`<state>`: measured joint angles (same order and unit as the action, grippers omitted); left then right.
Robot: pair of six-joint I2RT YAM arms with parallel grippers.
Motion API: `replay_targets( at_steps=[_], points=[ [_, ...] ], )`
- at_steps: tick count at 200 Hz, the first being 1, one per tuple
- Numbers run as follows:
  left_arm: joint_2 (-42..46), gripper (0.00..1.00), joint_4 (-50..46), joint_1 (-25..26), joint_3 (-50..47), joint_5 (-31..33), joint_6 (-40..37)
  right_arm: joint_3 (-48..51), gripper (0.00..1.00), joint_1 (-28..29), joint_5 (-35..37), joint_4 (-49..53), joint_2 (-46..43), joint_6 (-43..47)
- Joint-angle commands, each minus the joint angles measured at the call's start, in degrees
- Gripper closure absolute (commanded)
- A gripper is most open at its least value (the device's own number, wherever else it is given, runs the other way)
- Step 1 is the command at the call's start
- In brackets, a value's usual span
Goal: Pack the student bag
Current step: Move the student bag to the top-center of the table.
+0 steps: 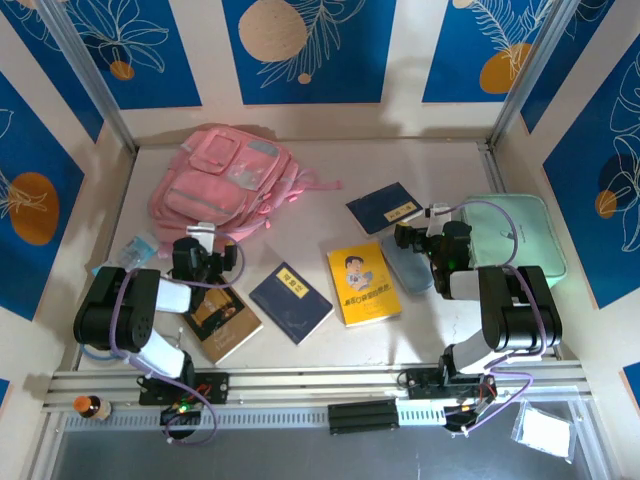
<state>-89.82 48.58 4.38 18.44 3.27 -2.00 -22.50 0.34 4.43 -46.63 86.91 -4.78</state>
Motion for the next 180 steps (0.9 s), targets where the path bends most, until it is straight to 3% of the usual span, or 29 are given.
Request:
replay_targets(
  at_steps=[1,180],
  points=[
    [0.1,0.00,4.8,-0.5,3.3,-0.9,-1.0,-1.4,0.01,-0.3,-1.0,0.4,0.4,-0.4],
    [0.2,0.00,4.8,-0.6,3.1,-0.9,-0.9,-1.7,0.01,-0.7,-1.6,0.8,0.4,-0.7]
  ],
)
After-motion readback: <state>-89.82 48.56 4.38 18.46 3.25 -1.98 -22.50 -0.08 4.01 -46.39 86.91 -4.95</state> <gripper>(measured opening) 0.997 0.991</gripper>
